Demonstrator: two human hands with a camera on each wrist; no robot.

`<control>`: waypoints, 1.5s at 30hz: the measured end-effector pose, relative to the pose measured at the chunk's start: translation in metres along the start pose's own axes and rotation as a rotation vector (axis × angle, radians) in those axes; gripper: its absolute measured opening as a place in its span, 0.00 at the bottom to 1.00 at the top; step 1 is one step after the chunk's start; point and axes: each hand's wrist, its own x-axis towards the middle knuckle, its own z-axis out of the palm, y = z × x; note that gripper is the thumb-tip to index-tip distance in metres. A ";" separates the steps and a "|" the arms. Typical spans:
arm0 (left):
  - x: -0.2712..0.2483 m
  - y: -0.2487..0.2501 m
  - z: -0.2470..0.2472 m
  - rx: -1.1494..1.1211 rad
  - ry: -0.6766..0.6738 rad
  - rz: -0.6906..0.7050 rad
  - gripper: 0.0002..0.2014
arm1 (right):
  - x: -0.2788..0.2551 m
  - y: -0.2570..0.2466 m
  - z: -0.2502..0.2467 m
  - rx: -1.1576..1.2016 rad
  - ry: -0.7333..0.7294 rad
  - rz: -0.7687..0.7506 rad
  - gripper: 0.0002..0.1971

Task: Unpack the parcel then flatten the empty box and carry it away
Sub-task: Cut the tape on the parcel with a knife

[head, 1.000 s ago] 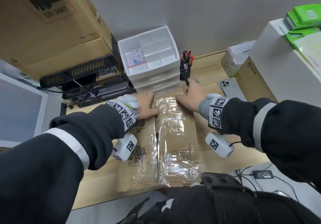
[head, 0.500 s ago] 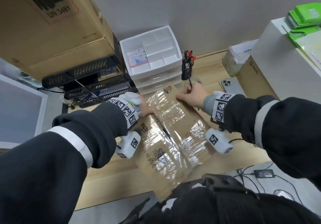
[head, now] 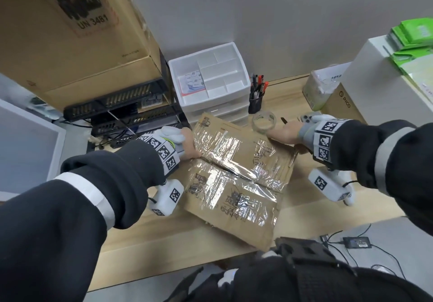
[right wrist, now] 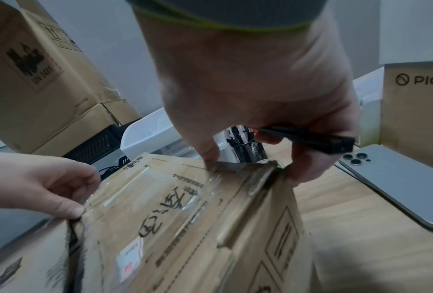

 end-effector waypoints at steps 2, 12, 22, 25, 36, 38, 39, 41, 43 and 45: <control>-0.003 0.000 -0.001 -0.008 0.008 0.013 0.19 | 0.000 -0.002 0.001 -0.013 0.006 0.004 0.39; -0.019 -0.013 -0.017 -0.018 -0.189 -0.018 0.21 | 0.010 -0.027 0.012 -0.007 0.065 -0.031 0.35; -0.020 -0.049 0.000 -0.501 -0.260 -0.191 0.28 | 0.015 -0.036 0.019 0.070 0.260 -0.049 0.24; -0.020 -0.056 0.006 -0.595 -0.316 -0.229 0.24 | 0.019 -0.039 0.023 0.097 0.233 -0.078 0.21; -0.048 -0.050 0.002 -0.097 -0.266 -0.098 0.18 | 0.031 -0.052 0.035 0.253 0.142 -0.211 0.24; -0.046 -0.044 -0.003 0.017 -0.119 -0.008 0.20 | 0.030 -0.047 0.035 0.308 0.099 -0.234 0.24; -0.043 -0.038 -0.006 0.037 -0.041 0.050 0.19 | 0.026 -0.044 0.033 0.347 0.094 -0.237 0.24; -0.035 -0.024 -0.008 0.019 0.099 0.162 0.20 | 0.021 -0.036 0.031 0.462 0.068 -0.198 0.24; -0.027 -0.004 -0.008 0.006 0.184 0.257 0.30 | 0.017 -0.026 0.029 0.522 0.025 -0.130 0.23; -0.022 0.013 -0.008 -0.010 0.227 0.330 0.40 | 0.012 -0.017 0.029 0.478 -0.002 -0.074 0.24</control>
